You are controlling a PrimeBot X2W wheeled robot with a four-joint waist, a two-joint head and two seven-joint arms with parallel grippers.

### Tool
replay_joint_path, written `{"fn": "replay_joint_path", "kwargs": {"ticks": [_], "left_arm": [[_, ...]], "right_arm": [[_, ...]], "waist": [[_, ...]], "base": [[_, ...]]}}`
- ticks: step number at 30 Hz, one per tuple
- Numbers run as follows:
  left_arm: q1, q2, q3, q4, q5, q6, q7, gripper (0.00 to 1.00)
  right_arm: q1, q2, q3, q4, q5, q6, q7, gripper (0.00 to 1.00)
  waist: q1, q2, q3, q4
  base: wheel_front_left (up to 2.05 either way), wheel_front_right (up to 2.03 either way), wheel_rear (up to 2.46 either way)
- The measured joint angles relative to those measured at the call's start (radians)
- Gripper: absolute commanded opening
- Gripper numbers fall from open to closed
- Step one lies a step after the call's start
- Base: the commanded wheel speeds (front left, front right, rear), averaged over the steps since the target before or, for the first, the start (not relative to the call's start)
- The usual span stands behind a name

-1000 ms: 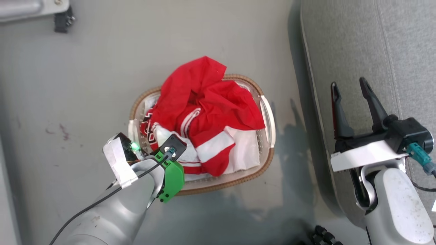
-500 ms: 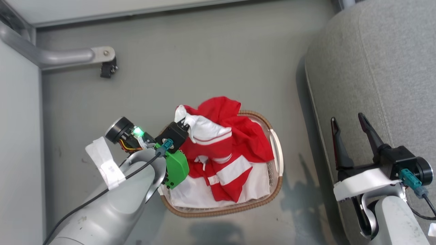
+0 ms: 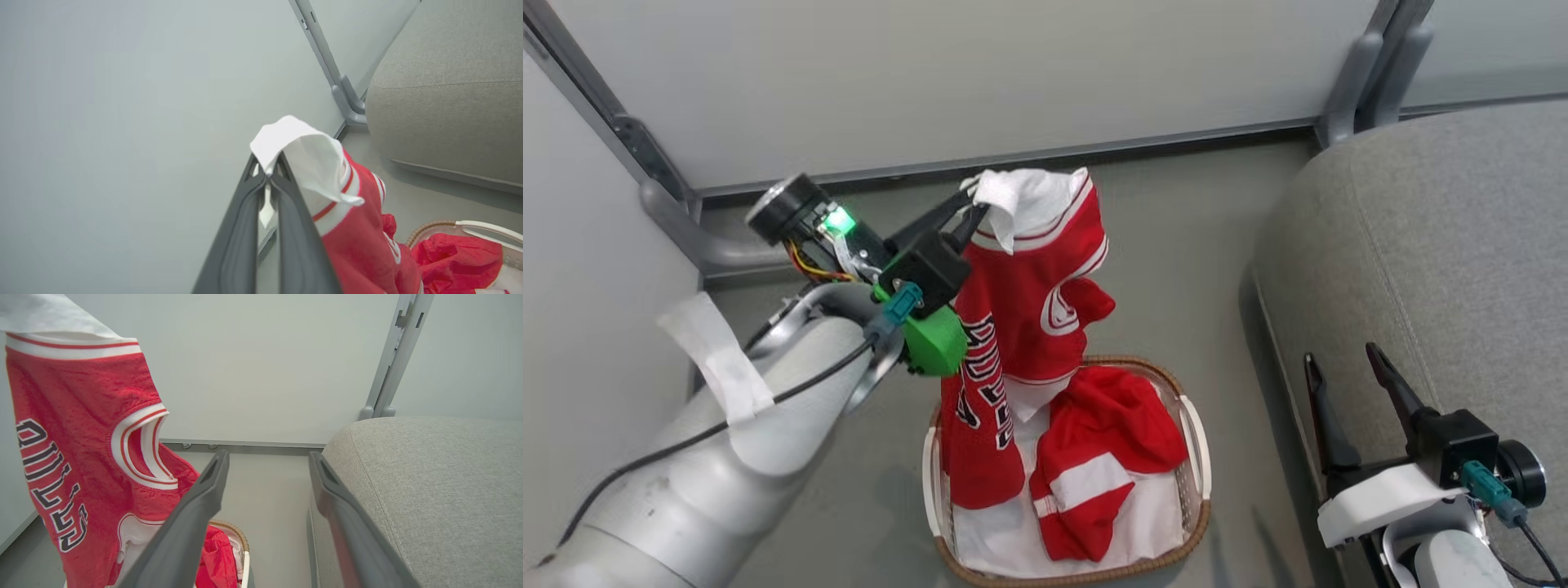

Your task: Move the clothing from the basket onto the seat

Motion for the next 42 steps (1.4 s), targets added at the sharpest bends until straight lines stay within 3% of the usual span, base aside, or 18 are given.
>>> {"fn": "replay_joint_path", "kwargs": {"ticks": [9, 18, 29, 33, 42], "left_arm": [[-0.171, 0.054, 0.016, -0.040, 0.025, -0.014, 0.000, 0.00], [-0.284, 0.062, 0.029, -0.008, 0.020, -0.025, 0.000, 0.00], [-0.367, 0.022, 0.007, -0.007, 0.013, -0.030, 0.000, 0.00], [-0.403, 0.004, 0.001, -0.012, 0.011, -0.031, 0.000, 0.00], [-0.462, -0.058, -0.044, -0.016, 0.001, -0.034, 0.000, 0.00]], "right_arm": [[0.024, 0.000, 0.025, 0.003, 0.003, 0.000, 0.000, 1.00], [0.006, 0.000, 0.062, -0.001, 0.003, 0.000, 0.000, 1.00], [-0.034, -0.001, 0.200, 0.016, -0.035, 0.000, 0.000, 1.00], [-0.058, 0.000, 0.271, 0.044, 0.081, 0.000, 0.000, 1.00], [-0.143, 0.001, 0.397, 0.118, 0.147, 0.000, 0.000, 1.00]], "waist": [[0.0000, 0.0000, -0.089, 0.003], [0.0000, 0.0000, -0.099, -0.018], [0.0000, 0.0000, -0.127, -0.004], [0.0000, 0.0000, -0.134, 0.009], [0.0000, 0.0000, -0.148, 0.039]], "base": [[0.00, 0.00, 0.00], [0.00, 0.00, 0.00], [0.00, 0.00, 0.00], [0.00, 0.00, 0.00], [0.00, 0.00, 0.00]]}}
